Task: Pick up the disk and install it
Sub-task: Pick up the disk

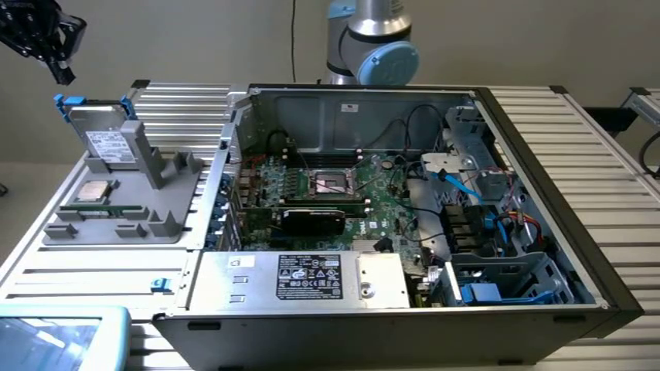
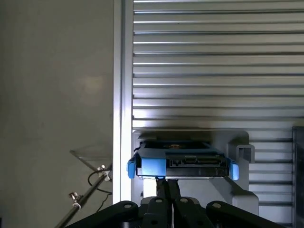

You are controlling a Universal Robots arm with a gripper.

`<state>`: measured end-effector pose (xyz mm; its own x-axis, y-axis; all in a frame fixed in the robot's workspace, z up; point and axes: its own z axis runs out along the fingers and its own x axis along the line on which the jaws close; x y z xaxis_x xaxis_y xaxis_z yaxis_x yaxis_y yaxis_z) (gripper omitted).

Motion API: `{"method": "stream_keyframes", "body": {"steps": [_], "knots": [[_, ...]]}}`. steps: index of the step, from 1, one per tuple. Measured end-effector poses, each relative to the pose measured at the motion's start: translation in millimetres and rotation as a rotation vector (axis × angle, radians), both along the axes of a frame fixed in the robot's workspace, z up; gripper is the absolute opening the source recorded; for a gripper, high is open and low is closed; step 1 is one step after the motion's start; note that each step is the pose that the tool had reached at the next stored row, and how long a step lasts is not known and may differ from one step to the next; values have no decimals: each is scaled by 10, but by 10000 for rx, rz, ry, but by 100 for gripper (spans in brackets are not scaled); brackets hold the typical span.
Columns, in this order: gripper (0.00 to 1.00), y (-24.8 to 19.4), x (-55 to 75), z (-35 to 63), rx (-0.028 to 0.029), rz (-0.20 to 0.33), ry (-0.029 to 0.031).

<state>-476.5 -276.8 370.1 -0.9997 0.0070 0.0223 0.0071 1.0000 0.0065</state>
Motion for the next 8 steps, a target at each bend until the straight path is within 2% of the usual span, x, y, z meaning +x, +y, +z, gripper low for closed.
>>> {"method": "stream_keyframes", "body": {"steps": [4, 8], "knots": [[11, 0, 0, 0, 1, -119, 0], [11, 0, 0, 0, 20, -657, 1]]}}
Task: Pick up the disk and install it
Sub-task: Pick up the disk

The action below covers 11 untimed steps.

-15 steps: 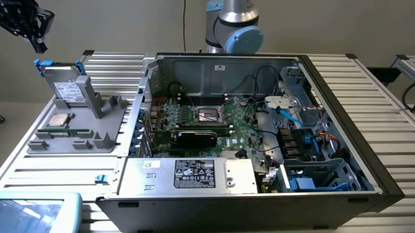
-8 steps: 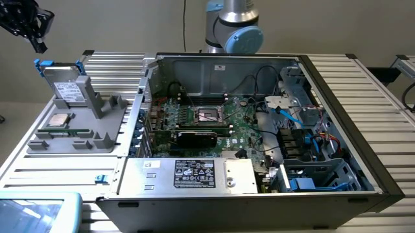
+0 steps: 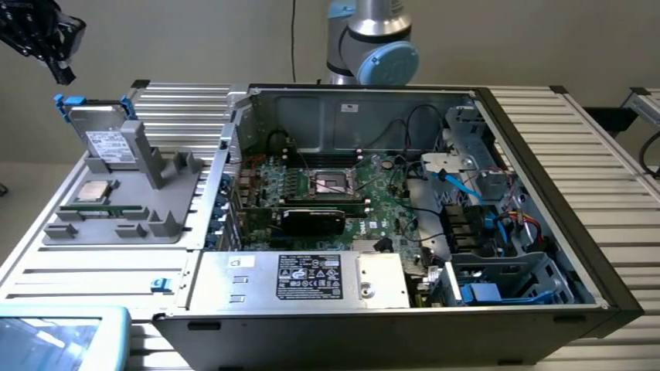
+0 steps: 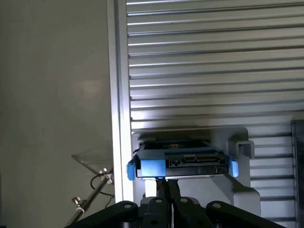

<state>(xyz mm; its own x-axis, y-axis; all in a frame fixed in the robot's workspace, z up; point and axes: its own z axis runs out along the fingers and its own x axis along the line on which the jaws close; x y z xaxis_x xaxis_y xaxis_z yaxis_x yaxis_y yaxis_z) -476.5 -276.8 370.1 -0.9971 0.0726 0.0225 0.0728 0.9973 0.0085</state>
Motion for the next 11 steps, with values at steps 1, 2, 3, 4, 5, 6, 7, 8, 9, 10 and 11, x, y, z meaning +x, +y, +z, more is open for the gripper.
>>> {"method": "stream_keyframes", "body": {"steps": [1, 2, 3, 4, 5, 6, 7, 8, 9, 10, 11], "knots": [[11, 0, 0, 0, 7, -125, 0], [11, 0, 0, 0, 14, -264, 0], [11, 0, 0, 0, 21, -402, 0], [11, 0, 0, 0, 28, -539, -1], [11, 0, 0, 0, 35, -677, -1], [11, 0, 0, 0, 40, -805, -1], [11, 0, 0, -1, 46, -940, -1], [11, 0, 0, 0, 51, -1071, -1], [11, 0, 0, 0, 56, -1206, -1], [11, 0, 0, 0, 61, -1344, -1], [11, 0, 0, 0, 65, -1479, -1]]}}
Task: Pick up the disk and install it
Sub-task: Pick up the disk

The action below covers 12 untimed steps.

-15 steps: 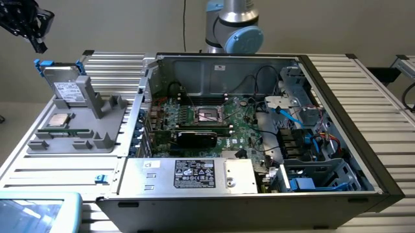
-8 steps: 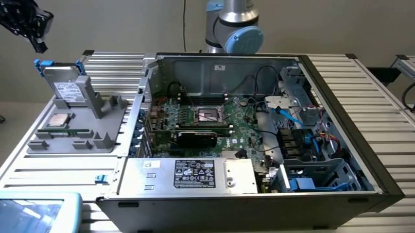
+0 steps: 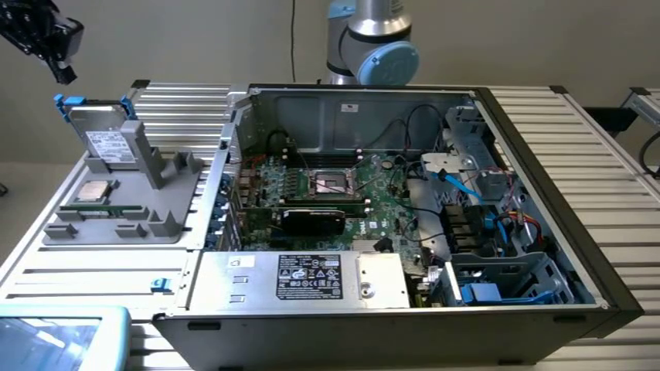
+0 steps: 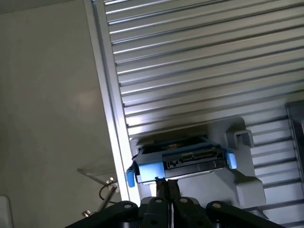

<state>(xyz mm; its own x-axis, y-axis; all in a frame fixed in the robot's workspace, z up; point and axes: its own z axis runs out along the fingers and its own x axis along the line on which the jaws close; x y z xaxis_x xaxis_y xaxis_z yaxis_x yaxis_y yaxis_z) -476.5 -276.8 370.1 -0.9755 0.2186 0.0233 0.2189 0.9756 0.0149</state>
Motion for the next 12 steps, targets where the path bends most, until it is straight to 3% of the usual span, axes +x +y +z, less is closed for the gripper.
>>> {"method": "stream_keyframes", "body": {"steps": [12], "knots": [[11, 0, 0, 0, 16, -1748, -1]]}}
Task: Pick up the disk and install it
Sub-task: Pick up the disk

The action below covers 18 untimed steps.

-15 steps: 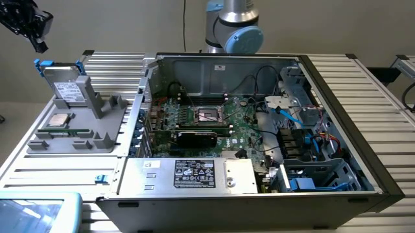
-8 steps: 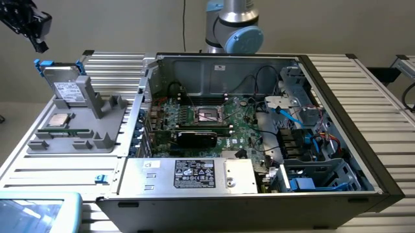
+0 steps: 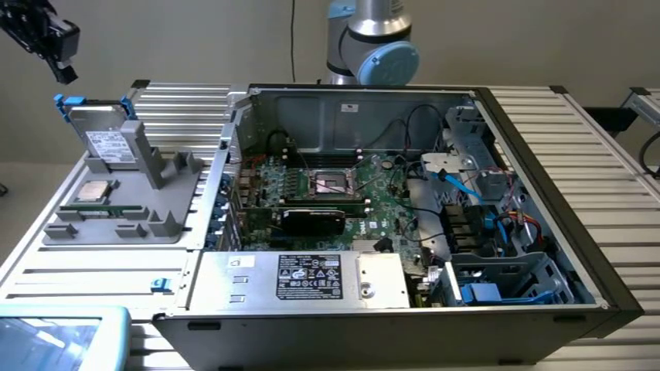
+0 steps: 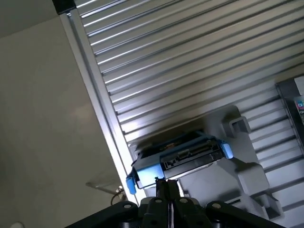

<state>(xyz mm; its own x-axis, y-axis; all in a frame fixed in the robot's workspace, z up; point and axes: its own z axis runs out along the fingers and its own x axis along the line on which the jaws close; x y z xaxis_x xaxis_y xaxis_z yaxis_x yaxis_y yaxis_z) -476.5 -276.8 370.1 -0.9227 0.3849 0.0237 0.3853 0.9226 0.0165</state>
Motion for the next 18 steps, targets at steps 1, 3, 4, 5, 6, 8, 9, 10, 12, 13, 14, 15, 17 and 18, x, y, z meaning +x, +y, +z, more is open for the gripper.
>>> {"method": "stream_keyframes", "body": {"steps": [1, 3, 4, 5, 6, 8, 9, 10, 12, 13, 14, 15, 17, 18], "knots": [[11, 0, 0, 0, 0, -147, 0], [11, 0, 0, 0, 0, -465, 0], [11, 0, 0, 0, -1, -618, 0], [11, 0, 0, 0, 0, -773, 0], [11, 0, 0, 0, 0, -928, 0], [11, 0, 0, 0, 0, -1242, 0], [11, 0, 0, 0, 0, -1400, -1], [11, 0, 0, 0, 0, -1573, 0], [11, 0, 0, 0, 0, -1891, 0], [11, 0, 0, 0, 0, -2050, 0], [11, 0, 0, 0, 0, -2210, 0], [11, 0, 0, 0, 0, -2372, 0], [11, 0, 0, 0, 0, -2696, 0], [11, 0, 0, 0, 0, -2859, 0]]}}
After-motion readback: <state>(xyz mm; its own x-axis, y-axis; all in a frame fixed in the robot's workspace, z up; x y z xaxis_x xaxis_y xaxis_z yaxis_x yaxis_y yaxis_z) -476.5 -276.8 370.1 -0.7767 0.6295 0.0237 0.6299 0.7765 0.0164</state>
